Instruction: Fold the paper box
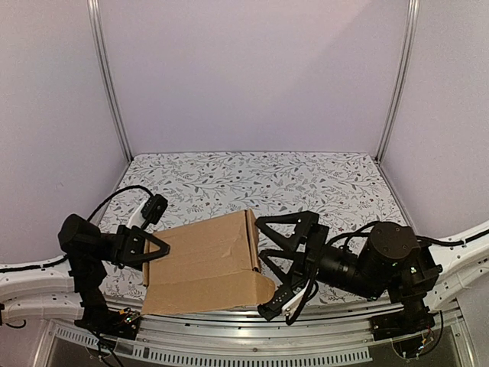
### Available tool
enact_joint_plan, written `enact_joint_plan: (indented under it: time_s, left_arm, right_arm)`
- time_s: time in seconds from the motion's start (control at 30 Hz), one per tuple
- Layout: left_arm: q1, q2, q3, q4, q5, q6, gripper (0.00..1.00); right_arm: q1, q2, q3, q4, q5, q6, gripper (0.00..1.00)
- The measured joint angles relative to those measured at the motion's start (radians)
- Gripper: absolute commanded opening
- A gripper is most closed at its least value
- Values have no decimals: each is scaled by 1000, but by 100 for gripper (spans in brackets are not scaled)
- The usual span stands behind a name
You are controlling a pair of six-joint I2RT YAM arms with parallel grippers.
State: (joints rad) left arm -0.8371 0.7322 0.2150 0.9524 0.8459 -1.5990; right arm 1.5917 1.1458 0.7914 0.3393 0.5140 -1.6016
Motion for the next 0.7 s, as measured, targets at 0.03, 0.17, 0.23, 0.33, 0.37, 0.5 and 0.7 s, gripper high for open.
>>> enact_joint_plan:
  time_s: [0.03, 0.17, 0.23, 0.33, 0.37, 0.5, 0.7]
  left_arm:
    - [0, -1, 0, 1, 2, -1, 0]
    - [0, -2, -3, 5, 6, -3, 0]
    - [0, -4, -5, 8, 6, -3, 0]
    - [0, -9, -11, 13, 6, -3, 0]
    - [0, -8, -11, 14, 6, -3, 0]
    - [0, -8, -13, 14, 6, -3, 0]
    - [0, -8, -13, 13, 7, -2, 0]
  right_arm:
    - [1, 6, 0, 17, 0, -17, 99]
    - [6, 16, 0, 60, 0, -68, 99]
    - [7, 16, 0, 72, 0, -84, 99]
    - [12, 16, 0, 84, 0, -101, 99]
    - [15, 16, 1, 88, 0, -106, 99]
    - [28, 17, 4, 92, -2, -113, 99]
    - [45, 39, 31, 97, -14, -134, 99]
